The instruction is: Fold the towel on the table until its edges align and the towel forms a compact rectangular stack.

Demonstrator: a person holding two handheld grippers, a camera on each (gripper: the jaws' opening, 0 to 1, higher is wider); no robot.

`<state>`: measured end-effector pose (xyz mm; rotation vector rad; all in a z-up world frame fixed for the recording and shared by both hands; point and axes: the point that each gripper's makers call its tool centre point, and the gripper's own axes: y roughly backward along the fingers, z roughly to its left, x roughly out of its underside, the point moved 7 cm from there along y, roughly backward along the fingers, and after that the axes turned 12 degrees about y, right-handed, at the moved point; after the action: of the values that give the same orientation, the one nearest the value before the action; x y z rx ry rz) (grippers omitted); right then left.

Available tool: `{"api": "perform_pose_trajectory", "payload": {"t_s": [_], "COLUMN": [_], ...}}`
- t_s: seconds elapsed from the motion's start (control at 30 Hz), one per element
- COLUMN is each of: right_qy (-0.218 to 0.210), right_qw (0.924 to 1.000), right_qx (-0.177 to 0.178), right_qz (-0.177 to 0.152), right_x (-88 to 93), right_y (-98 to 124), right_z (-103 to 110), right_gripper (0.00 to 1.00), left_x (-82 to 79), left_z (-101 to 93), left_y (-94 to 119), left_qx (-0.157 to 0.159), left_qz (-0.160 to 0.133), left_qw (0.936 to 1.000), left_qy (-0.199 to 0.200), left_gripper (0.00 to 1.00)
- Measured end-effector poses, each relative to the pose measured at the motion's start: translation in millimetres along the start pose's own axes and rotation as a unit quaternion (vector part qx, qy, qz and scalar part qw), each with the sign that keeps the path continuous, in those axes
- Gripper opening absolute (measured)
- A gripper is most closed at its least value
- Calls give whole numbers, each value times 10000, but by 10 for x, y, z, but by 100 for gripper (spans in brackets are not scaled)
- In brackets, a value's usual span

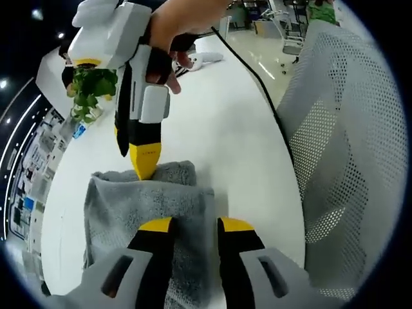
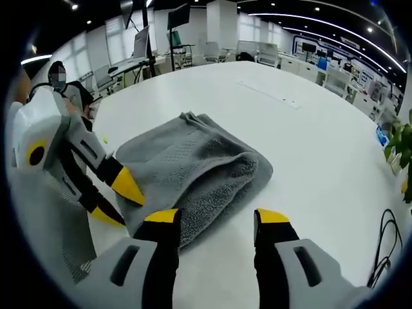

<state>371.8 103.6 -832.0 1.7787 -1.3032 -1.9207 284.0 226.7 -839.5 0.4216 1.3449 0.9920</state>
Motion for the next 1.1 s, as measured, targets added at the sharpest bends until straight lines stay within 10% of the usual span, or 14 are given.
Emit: {"api": "perform_pose_trajectory", "payload": {"t_s": [0.67, 1.1], "right_qy": [31, 62], "right_qw": [9999, 9999], "right_qx": [13, 61], "right_qz": [117, 147], "right_x": [39, -16], "right_y": [-26, -63], "right_z": [-23, -30], "right_gripper": [45, 46], "left_x": [-68, 38], "left_z": [147, 691], "left_y": [203, 496], "left_qx": [206, -382], "left_qz": [-293, -766], "left_qw": [9935, 9790], "left_qy": [1078, 1850], "left_gripper": [3, 2]}}
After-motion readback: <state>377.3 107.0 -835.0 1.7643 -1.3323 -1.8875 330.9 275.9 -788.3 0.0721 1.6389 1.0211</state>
